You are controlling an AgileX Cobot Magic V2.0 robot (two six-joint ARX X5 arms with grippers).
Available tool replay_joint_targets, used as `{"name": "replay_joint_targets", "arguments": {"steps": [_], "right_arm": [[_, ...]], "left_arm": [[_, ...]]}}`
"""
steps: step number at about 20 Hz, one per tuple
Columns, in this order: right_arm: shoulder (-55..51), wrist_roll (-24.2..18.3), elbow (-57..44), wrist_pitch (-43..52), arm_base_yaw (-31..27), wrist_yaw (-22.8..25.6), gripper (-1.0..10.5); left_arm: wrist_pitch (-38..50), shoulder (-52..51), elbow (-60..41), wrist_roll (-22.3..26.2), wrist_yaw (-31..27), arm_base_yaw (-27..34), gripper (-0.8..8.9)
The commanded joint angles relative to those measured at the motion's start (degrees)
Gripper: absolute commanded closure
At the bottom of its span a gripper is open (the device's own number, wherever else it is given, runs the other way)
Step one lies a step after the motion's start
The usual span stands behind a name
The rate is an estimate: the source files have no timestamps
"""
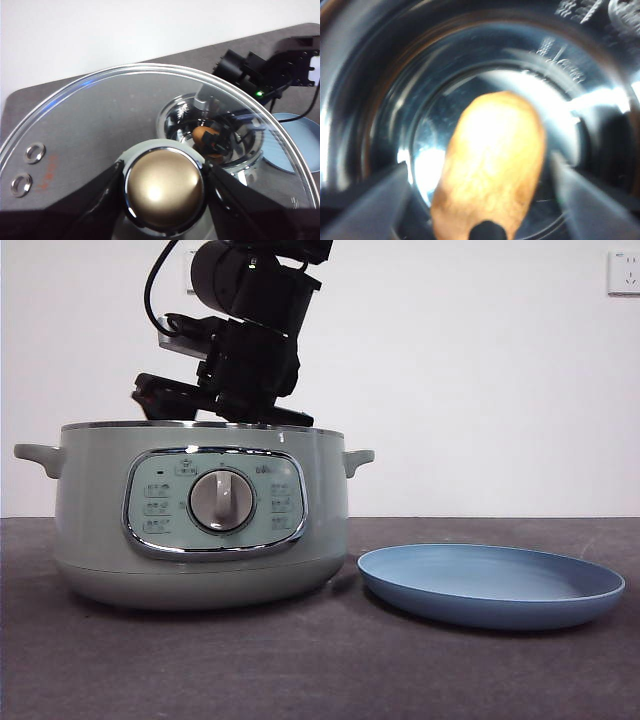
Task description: Take the potato out from the steamer,put the potato on the plate,close the lid
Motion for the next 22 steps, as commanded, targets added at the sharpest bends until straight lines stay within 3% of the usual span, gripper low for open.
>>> {"name": "replay_joint_targets", "arguments": {"steps": [1, 5, 9, 11, 16, 19, 22], "right_arm": [[0.57, -1.49, 0.72, -1.25, 0.28, 0.98, 9.6], [0.46, -2.19, 14.25, -15.54, -0.79, 0.94, 9.6], [-5.18, 0.22, 26.95, -25.4, -3.76, 1.99, 9.6], [-10.4, 1.7, 26.95, -27.32, -5.35, 6.1, 9.6], [-19.71, 5.01, 26.95, -27.76, -9.42, 12.9, 9.6], [-23.98, 6.69, 25.27, -27.89, -13.29, 13.0, 9.6], [-29.48, 7.06, 14.51, -27.87, -17.53, 12.98, 9.6]], "left_arm": [[-3.06, -0.52, -0.9, -0.26, -0.09, -0.09, 8.22], [-2.23, -0.35, -1.66, 0.02, -3.72, -0.11, 8.22], [6.86, 2.58, -1.66, 1.18, -4.35, -0.11, 8.22], [12.11, 7.08, -1.66, 3.58, -3.8, -0.11, 8.22], [21.35, 19.54, -1.66, 7.72, 5.75, -0.11, 8.22], [26.58, 26.45, -1.66, 8.15, 10.82, -0.11, 8.22], [31.54, 31.08, -1.66, 8.02, 15.28, -0.11, 8.22]]}}
